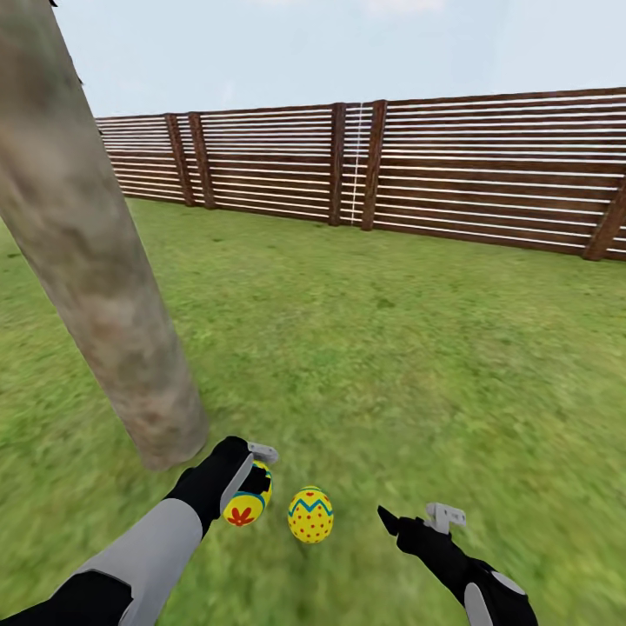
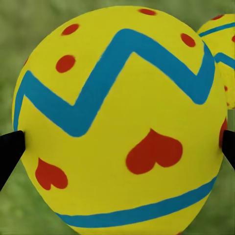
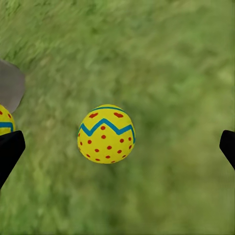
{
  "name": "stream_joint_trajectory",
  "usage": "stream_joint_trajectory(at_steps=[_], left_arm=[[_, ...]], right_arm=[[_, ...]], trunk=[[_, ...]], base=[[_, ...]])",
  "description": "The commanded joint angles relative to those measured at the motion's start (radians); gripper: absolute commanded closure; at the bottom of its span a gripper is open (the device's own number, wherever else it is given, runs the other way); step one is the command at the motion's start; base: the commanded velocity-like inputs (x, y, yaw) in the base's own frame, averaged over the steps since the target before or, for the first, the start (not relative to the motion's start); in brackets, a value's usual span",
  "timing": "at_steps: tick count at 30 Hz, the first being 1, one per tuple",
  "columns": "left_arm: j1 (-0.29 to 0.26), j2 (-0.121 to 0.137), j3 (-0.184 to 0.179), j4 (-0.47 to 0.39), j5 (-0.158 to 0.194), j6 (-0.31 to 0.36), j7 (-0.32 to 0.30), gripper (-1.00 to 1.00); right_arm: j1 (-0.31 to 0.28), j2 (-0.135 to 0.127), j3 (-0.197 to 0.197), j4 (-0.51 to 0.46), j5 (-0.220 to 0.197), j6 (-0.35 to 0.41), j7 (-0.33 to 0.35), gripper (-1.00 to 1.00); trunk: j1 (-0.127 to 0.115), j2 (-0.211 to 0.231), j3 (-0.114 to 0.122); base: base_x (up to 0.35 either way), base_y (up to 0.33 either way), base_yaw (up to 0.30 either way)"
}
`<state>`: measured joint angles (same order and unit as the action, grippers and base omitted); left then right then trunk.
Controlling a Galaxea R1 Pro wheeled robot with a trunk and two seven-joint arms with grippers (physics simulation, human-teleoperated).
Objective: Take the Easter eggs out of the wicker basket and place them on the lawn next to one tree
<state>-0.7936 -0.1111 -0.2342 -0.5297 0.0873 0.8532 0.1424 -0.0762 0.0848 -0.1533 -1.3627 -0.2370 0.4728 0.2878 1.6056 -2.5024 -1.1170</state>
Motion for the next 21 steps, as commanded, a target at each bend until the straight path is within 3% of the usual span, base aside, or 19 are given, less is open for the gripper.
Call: stream_joint_trajectory(at_steps=[1,7,21], left_arm=[[0.000,0.001,-0.005,-0.001,0.009,0.003,0.008,1.00],[0.000,0.001,-0.005,-0.002,0.009,0.002,0.008,1.00],[0.001,0.003,0.008,-0.013,0.012,-0.038,0.011,1.00]], right_arm=[[-0.001,0.001,-0.003,-0.001,-0.005,0.007,0.004,-1.00],[-0.001,0.001,-0.003,-0.001,-0.005,0.007,0.004,-1.00],[-0.001,0.001,-0.003,-0.001,-0.007,0.007,0.007,-1.00]], trunk=[[0.000,0.000,-0.002],[0.000,0.000,-0.009],[0.006,-0.004,-0.079]], base=[[0.019,0.010,0.000],[0.005,0.003,0.000],[0.000,0.000,0.000]])
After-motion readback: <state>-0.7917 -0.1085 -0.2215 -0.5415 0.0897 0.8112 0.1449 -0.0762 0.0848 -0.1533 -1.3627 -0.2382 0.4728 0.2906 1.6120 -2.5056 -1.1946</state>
